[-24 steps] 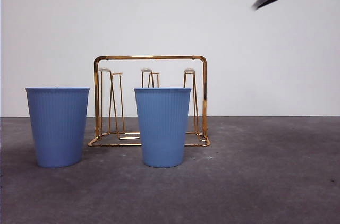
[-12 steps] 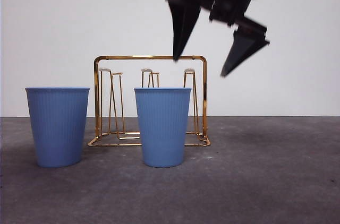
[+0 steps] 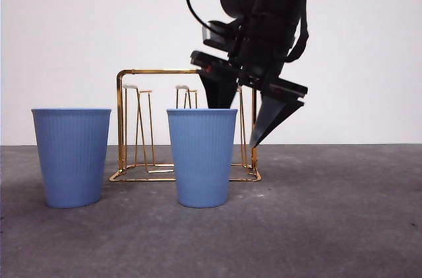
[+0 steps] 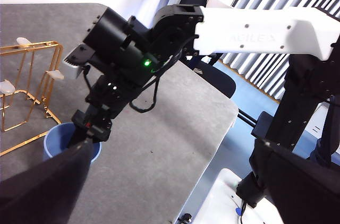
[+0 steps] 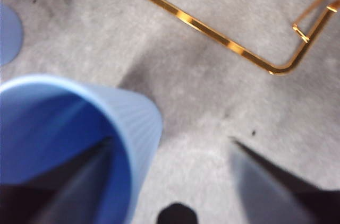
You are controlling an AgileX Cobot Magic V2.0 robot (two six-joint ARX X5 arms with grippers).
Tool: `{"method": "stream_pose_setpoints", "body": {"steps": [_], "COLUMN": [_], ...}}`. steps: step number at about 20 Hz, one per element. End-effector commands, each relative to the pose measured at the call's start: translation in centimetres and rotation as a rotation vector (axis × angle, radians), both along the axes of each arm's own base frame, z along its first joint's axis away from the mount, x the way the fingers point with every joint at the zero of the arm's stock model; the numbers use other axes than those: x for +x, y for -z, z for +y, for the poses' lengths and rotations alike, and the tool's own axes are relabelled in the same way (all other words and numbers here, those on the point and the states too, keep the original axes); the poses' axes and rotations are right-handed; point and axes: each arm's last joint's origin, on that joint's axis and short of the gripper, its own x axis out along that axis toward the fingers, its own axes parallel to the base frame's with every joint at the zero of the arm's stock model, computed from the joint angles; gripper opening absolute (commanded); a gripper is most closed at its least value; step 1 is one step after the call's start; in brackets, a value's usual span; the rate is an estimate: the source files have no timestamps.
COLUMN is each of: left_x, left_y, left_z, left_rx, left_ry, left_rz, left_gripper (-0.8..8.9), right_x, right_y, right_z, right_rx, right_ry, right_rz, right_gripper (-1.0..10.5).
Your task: Pick up cup 1,put cup 1 in the cup rack,pick up cup 2,put cup 2 in the cup rack
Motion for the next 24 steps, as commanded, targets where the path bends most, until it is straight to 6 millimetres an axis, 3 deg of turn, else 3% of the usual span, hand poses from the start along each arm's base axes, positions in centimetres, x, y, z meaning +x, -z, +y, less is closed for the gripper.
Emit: {"method": "stream_pose_setpoints", "body": {"steps": [1,6,9,13,19,21,24], "left_x": [0.0,0.2,0.4,0.8,1.7,1.9,2.4], "left_y": [-0.1,-0.2,-0.5,-1.8,-5.6,-7.2,-8.7], "left_z": [0.0,-0.1,-0.1,-0.3,-0.7,-1.1,-2.1], "left_rx": [-0.011,-0.021,-0.048,-0.145,-0.372,-0.482,-0.642], "left_ry": [0.001,-0.003,-0.009,0.026,0.094,0.142,0.228], "left_rz": [0.008,0.019,0.016,-0.021,-0.146,-0.212,-0.297], "left_gripper": [7.52,7.52,7.52,7.52,7.51,7.51,7.51], "right_x": [0.2,-0.1,-1.0,-4.2,-12.8,-15.8,-18.9], "right_y": [0.6,0.0,-2.6,-10.0,-23.2,-26.4,-29.6], "right_z": [0.4,0.2,-0.3,-2.4,-8.2,-10.1,-12.0], "right_rx": [0.008,0.027,0.085,0.230,0.630,0.786,0.996], "right_ry": [-0.011,-0.061,-0.083,-0.120,-0.158,-0.186,-0.277], "right_rz": [-0.002,-0.001,-0.038,-0.206,-0.705,-0.865,-1.024], "right_gripper": [0.0,-0.1,-0.1,-0.1,-0.1,-0.1,-0.1]}}
